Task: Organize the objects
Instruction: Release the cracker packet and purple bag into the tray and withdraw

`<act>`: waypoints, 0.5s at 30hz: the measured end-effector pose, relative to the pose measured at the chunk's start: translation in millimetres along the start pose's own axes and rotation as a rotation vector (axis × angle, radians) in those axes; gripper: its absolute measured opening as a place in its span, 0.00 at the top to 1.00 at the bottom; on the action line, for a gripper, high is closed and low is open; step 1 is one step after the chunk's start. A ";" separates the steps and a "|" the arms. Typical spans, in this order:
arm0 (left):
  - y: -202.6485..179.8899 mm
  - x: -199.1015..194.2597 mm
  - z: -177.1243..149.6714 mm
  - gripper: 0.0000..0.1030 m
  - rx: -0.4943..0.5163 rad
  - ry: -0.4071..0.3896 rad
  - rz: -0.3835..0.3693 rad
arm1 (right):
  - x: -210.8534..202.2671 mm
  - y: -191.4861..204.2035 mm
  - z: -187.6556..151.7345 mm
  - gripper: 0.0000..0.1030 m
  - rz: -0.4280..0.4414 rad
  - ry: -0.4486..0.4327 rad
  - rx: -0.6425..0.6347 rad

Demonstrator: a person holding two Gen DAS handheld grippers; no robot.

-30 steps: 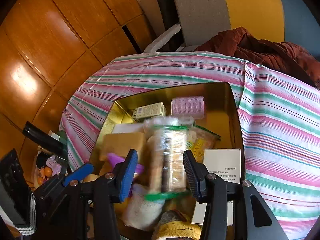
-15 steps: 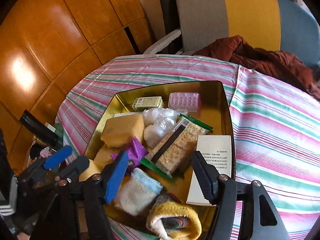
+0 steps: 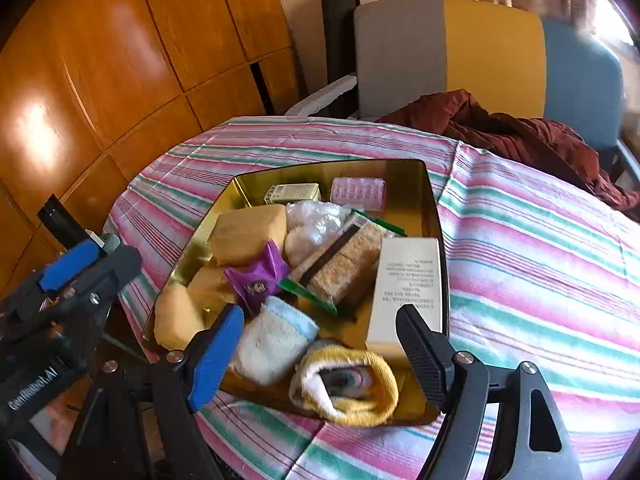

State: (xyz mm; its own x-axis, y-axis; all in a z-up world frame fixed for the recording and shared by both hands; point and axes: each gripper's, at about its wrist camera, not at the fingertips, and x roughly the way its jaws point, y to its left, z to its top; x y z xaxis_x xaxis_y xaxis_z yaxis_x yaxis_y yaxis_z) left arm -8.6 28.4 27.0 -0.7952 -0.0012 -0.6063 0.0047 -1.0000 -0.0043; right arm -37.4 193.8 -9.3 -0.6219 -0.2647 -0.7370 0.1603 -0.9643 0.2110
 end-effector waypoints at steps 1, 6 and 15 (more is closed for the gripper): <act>-1.1 -1.8 -0.9 0.26 -0.001 -0.003 0.006 | -1.5 -1.1 -2.3 0.23 -0.002 -0.002 0.002; -5.8 -2.1 -5.5 0.26 -0.005 0.015 0.003 | -7.7 -4.6 -11.8 0.23 -0.016 -0.010 0.016; -7.9 -4.1 -9.6 0.26 0.006 0.017 -0.010 | -11.6 -6.8 -18.2 0.23 -0.033 -0.015 0.018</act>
State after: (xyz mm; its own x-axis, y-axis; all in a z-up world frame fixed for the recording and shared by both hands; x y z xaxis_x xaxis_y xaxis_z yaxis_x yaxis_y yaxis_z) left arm 0.5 36.4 21.9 -0.7845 0.0089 -0.6200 -0.0068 -1.0000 -0.0058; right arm -17.4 203.1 -13.9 -0.6380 -0.2321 -0.7343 0.1254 -0.9721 0.1983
